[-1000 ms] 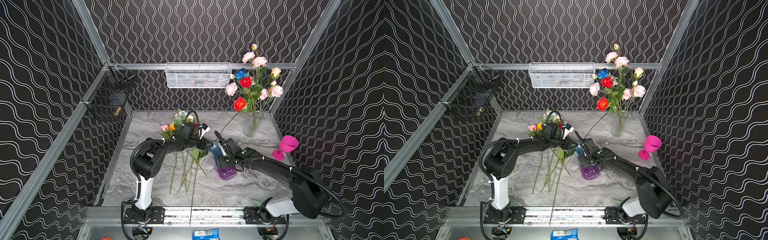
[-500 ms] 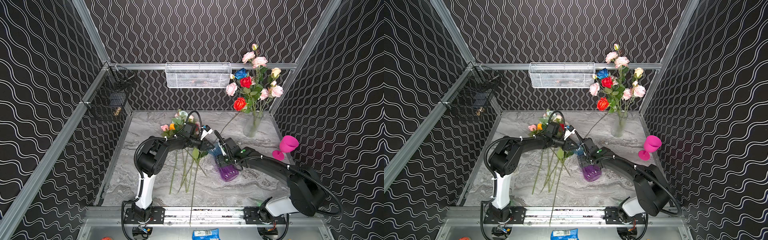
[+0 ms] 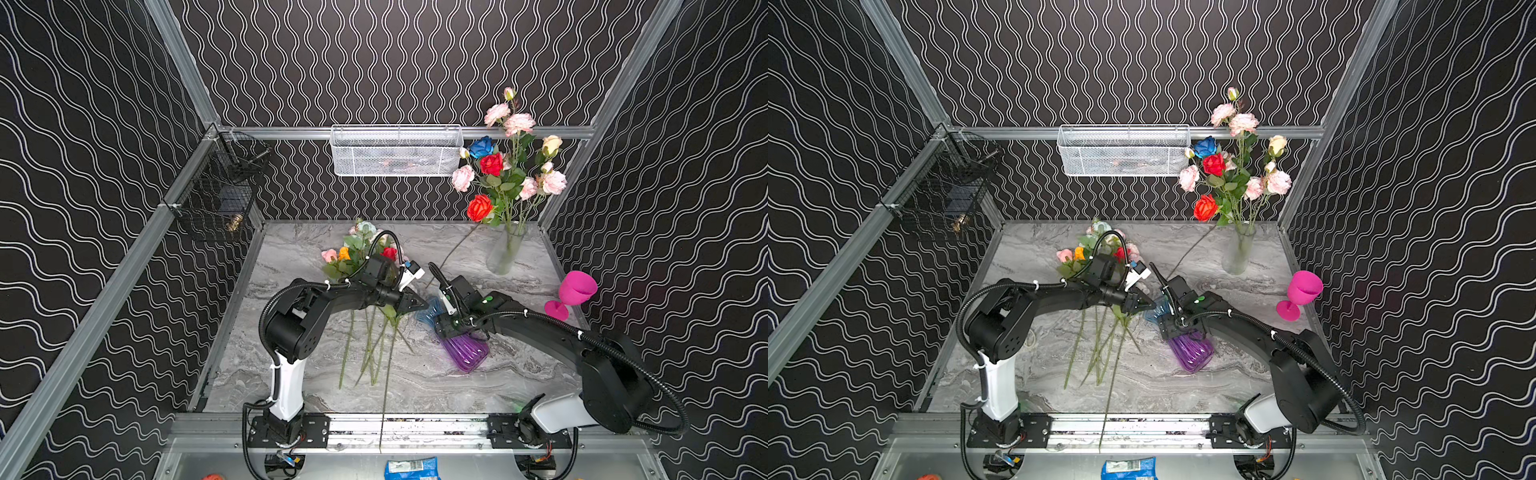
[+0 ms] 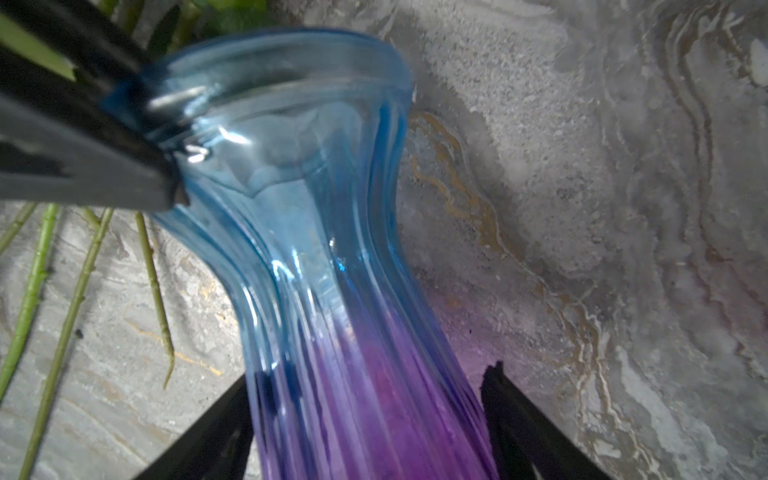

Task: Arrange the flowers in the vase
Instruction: 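Grasp the blue-purple vase rim with the left gripper while the right holds its body, then open the right gripper and withdraw it from the vase while the left holds the rim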

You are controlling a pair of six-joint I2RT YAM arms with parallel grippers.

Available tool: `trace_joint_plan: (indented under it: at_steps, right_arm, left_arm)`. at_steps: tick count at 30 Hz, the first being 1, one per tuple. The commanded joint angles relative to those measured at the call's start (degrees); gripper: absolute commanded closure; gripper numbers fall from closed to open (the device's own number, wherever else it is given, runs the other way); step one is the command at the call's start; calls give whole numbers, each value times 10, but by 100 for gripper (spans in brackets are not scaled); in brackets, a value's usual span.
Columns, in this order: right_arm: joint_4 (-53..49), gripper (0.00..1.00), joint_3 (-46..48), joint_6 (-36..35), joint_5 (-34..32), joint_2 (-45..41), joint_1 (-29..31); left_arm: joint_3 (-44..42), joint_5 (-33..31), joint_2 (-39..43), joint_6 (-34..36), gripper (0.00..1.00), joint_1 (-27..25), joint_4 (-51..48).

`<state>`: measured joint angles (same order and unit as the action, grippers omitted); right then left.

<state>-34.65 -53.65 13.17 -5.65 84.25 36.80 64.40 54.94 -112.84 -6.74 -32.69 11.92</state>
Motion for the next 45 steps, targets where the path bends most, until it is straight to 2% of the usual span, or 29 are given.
trace_joint_plan:
  at_steps: [1,8,14,17,20,27,33,36,39,41,45]
  right_arm:
    - [-24,17,-3,46,-94,6,-5]
    - [-14,15,9,63,-106,-18,-4]
    - [-7,15,12,60,-98,-8,-5]
    - [2,16,19,62,-87,0,-4]
    - [7,19,24,56,-72,4,-3]
    - [25,21,21,6,-43,-27,18]
    - [6,14,1,7,-75,-55,20]
    - [-47,9,-50,61,-117,-77,19]
    - [-119,6,-70,171,-169,-114,15]
    - [-141,5,-43,247,-188,-157,10]
    - [-140,4,55,358,-134,-267,-48]
  left_arm:
    - [-25,-1,16,11,82,-12,-35]
    - [-62,-20,36,7,75,-18,-40]
    - [-88,3,23,-50,70,-30,60]
    - [-87,-21,17,-50,69,-36,67]
    - [-107,-41,45,-61,67,-36,91]
    - [-124,-155,135,1,45,-31,22]
    - [-83,-120,94,-8,41,-11,18]
    - [-72,-112,86,-13,40,-11,29]
    - [-64,-100,84,-18,35,-11,47]
    - [-46,-84,76,-11,31,-15,41]
    - [-2,-76,48,20,29,-30,7]
